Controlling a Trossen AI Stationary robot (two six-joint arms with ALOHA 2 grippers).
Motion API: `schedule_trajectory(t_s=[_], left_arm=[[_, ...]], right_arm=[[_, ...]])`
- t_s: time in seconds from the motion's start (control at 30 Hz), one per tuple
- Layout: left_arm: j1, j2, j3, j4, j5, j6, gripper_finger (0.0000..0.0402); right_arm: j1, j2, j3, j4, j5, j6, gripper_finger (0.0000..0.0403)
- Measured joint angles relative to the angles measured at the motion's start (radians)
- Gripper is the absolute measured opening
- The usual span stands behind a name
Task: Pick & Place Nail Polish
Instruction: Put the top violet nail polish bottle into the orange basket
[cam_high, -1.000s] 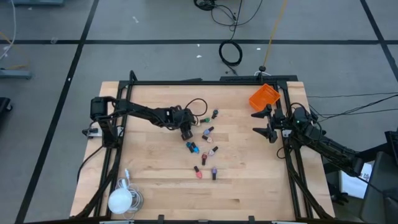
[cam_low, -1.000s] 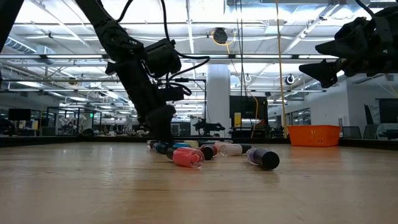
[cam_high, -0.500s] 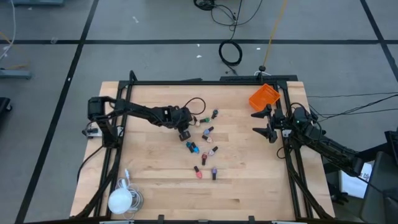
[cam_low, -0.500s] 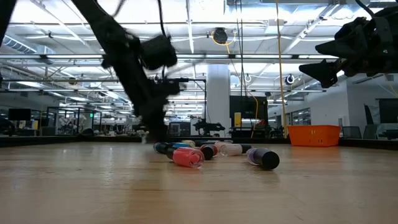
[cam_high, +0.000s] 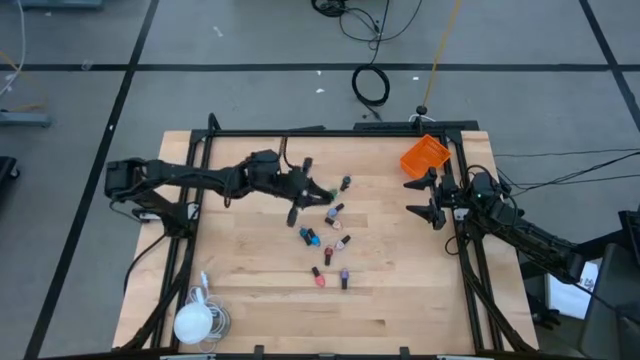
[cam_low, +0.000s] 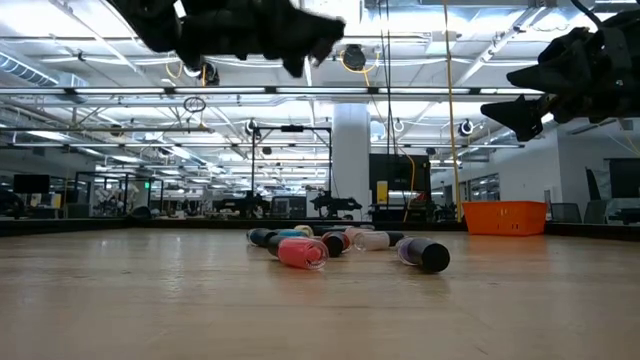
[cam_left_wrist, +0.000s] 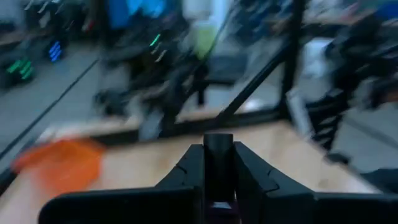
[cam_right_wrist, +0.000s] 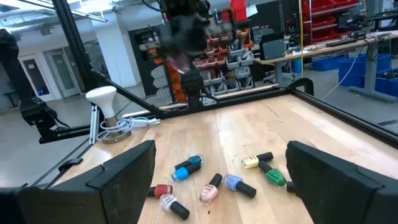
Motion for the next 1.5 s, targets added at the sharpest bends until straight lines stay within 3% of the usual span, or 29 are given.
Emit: schedule_trajectory(t_s=[0.2,0.37,0.47,0.57,0.7,0.87,0.93,1.13,1.3,1.5], left_arm=[[-0.007,0.103,0.000,0.265,0.062,-0.070,0.0036],[0.013,0.225,0.005,0.475,0.057,-0.167,0.0036],[0.024,0.298,0.013,0.609,0.054,-0.244,0.0036],[0.029,0.351,0.032,0.715,0.078,-0.310,0.0036],[0.034,0.394,0.058,0.712,0.076,-0.326,0.0036],[0.038,0.404,0.063,0.701,0.037,-0.290,0.0036],[0.045,0.404,0.063,0.699,0.035,-0.287,0.0036],[0.076,0.404,0.063,0.668,0.035,-0.284,0.0036],[0.095,0.404,0.063,0.651,0.043,-0.284,0.0036],[0.100,0.404,0.063,0.648,0.053,-0.276,0.0036]], right_arm=[[0.000,0.002,0.000,0.087,0.000,-0.171,0.0345],[0.000,0.002,0.000,0.100,0.003,-0.208,0.0345],[0.000,0.003,0.000,0.141,0.029,-0.112,0.0345],[0.000,0.002,0.000,0.205,0.023,0.128,0.0345],[0.000,0.002,0.000,0.268,0.029,0.352,0.0345],[0.000,0.002,0.000,0.308,0.057,0.454,0.0345],[0.000,0.003,0.000,0.317,0.064,0.446,0.0345],[0.000,0.002,0.000,0.311,0.225,0.435,0.0345],[0.000,0.005,0.000,0.288,0.236,0.411,0.0345],[0.019,0.060,0.000,0.205,0.382,0.167,0.0345]])
